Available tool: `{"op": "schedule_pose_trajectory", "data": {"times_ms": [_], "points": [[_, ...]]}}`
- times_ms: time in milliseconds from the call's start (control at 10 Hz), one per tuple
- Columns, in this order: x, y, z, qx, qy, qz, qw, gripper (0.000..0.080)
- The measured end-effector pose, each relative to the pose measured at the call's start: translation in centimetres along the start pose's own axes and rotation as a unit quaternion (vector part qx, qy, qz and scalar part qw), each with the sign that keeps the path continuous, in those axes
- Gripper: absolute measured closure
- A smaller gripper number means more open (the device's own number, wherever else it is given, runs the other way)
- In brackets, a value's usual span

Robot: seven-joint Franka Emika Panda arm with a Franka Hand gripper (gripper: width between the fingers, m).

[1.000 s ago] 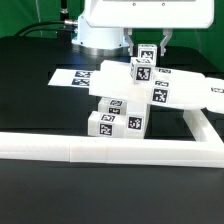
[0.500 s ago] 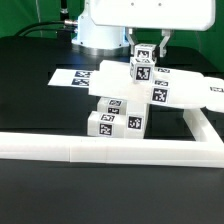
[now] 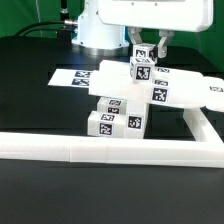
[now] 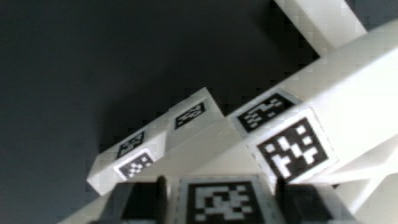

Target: Assemble chair

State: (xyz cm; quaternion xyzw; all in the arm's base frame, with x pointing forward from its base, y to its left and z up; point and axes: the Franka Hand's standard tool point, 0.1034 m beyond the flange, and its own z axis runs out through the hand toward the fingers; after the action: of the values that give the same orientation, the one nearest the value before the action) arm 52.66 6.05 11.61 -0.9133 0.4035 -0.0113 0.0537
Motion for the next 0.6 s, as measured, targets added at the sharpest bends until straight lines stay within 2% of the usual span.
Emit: {"op": "schedule_pose_trajectory", "data": {"times_ms": [600], "points": [[-0.17,-0.17,0.00,0.005,-0.005,0.162,0.987,0.0515]]}}
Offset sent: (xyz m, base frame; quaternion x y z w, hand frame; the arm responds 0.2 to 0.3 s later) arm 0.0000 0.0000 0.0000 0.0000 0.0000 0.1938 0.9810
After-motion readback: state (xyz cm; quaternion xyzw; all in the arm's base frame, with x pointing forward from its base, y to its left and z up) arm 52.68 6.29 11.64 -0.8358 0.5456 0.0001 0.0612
